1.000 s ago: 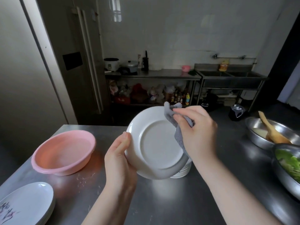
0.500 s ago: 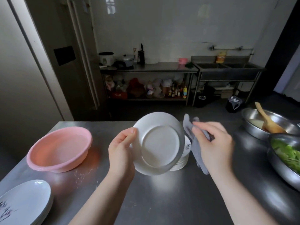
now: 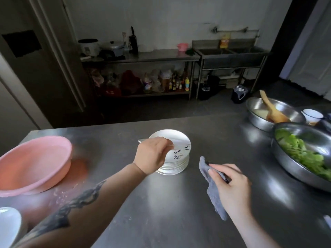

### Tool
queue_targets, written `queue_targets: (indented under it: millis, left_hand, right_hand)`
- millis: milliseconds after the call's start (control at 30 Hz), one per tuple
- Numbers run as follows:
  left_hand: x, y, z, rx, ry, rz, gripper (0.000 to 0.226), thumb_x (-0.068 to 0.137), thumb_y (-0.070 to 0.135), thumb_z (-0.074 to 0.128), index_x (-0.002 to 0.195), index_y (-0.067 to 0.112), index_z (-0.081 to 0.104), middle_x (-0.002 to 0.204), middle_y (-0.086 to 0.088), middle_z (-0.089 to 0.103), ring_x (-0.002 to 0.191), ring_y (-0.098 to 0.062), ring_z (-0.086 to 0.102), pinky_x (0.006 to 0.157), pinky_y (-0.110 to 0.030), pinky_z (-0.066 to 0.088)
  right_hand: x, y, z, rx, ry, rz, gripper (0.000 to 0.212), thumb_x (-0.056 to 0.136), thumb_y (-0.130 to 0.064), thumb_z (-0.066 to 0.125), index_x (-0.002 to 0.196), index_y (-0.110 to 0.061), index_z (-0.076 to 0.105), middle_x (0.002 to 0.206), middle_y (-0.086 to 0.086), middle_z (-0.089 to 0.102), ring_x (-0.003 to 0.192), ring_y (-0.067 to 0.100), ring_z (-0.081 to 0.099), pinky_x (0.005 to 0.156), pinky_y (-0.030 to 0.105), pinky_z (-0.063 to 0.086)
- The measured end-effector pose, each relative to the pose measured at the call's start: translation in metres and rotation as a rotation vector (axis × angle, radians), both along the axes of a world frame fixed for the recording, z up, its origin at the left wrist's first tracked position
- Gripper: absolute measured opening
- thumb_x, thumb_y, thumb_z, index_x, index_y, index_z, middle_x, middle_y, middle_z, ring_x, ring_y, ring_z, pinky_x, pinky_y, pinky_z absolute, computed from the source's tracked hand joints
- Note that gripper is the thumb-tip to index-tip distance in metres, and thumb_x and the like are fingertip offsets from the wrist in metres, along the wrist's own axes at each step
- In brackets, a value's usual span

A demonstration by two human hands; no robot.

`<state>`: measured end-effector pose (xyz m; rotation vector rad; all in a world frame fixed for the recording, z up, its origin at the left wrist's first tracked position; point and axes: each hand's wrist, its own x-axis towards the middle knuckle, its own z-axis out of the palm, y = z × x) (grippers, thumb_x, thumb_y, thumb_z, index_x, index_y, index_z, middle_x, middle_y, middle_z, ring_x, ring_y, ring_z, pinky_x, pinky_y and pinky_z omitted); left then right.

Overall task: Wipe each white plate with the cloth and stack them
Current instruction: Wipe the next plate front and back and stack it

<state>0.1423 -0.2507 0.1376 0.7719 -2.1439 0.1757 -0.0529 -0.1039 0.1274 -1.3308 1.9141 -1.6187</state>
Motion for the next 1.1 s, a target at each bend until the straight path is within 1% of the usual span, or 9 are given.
queue_targets:
  millis: [167,267,433,533,633,700,767,900,1100]
  left_hand:
    - [-0.014,-0.007,-0.031,0.053,0.026,0.027,0.025,0.091,0.025,0.054,0.081,0.011,0.073,0.071,0.003,0.069,0.065,-0.021,0.067,0.048,-0.029,0.048]
    - [-0.013,-0.006,-0.049,0.15,0.036,-0.012,0.026,0.091,0.027,0.055,0.084,0.01,0.073,0.072,0.001,0.069,0.066,-0.023,0.067,0.049,-0.03,0.05]
    - [-0.018,-0.006,-0.061,0.383,0.062,-0.075,0.027,0.091,0.031,0.059,0.087,0.011,0.076,0.079,0.002,0.072,0.075,-0.023,0.068,0.062,-0.033,0.054]
    - [-0.022,-0.014,-0.066,0.554,0.08,-0.031,0.015,0.088,0.027,0.071,0.092,0.016,0.079,0.093,0.004,0.075,0.091,-0.018,0.068,0.075,-0.034,0.055]
    - [-0.026,-0.02,-0.073,0.665,0.073,-0.015,0.013,0.085,0.023,0.076,0.096,0.017,0.079,0.1,0.004,0.075,0.1,-0.014,0.067,0.088,-0.025,0.051]
    - [-0.029,-0.023,-0.074,0.739,0.061,-0.01,0.017,0.082,0.023,0.079,0.098,0.018,0.079,0.103,0.003,0.074,0.102,-0.011,0.066,0.091,-0.018,0.047]
    - [-0.032,-0.025,-0.077,0.787,0.043,-0.001,0.021,0.079,0.021,0.081,0.1,0.017,0.079,0.105,0.003,0.073,0.103,-0.011,0.065,0.092,-0.014,0.045]
    - [-0.03,-0.03,-0.081,0.834,0.007,0.021,0.028,0.075,0.022,0.084,0.102,0.017,0.078,0.11,0.002,0.072,0.106,-0.01,0.063,0.095,-0.016,0.043]
    - [-0.03,-0.034,-0.086,0.861,-0.004,0.027,0.03,0.075,0.021,0.085,0.103,0.014,0.078,0.111,0.0,0.071,0.108,-0.013,0.063,0.09,0.0,0.035]
  right_hand:
    - [-0.01,0.002,-0.012,0.036,0.025,-0.012,0.035,0.079,-0.004,0.073,0.077,-0.039,0.071,0.083,-0.016,0.066,0.081,0.002,0.062,0.067,0.009,0.042]
    - [-0.013,0.001,-0.019,0.044,0.016,-0.014,0.034,0.079,-0.003,0.073,0.078,-0.037,0.072,0.083,-0.012,0.067,0.082,0.004,0.062,0.067,0.009,0.042]
    - [-0.004,-0.004,-0.03,0.062,-0.01,0.014,0.034,0.078,0.001,0.073,0.077,-0.033,0.073,0.081,-0.009,0.067,0.08,0.004,0.063,0.067,0.01,0.042]
    - [0.001,-0.006,-0.033,0.073,-0.011,0.021,0.029,0.078,0.001,0.073,0.078,-0.028,0.075,0.081,-0.009,0.067,0.079,0.005,0.063,0.067,0.012,0.043]
    - [-0.001,-0.007,-0.035,0.069,0.003,0.011,0.026,0.077,0.002,0.073,0.079,-0.024,0.076,0.08,-0.009,0.067,0.079,0.006,0.063,0.067,0.012,0.043]
    - [-0.002,-0.007,-0.035,0.066,0.002,0.014,0.024,0.077,0.003,0.073,0.08,-0.021,0.077,0.08,-0.009,0.067,0.079,0.006,0.062,0.067,0.013,0.043]
    - [-0.004,-0.007,-0.036,0.073,0.005,0.011,0.022,0.077,0.003,0.073,0.08,-0.018,0.077,0.08,-0.008,0.067,0.078,0.007,0.062,0.067,0.014,0.043]
    - [-0.006,-0.007,-0.038,0.098,0.006,0.01,0.021,0.077,0.002,0.073,0.08,-0.018,0.077,0.078,-0.007,0.065,0.077,0.009,0.061,0.064,0.013,0.041]
    - [-0.006,-0.005,-0.042,0.127,0.009,0.027,0.021,0.078,0.0,0.073,0.081,-0.02,0.077,0.08,-0.007,0.065,0.075,0.009,0.062,0.066,0.021,0.045]
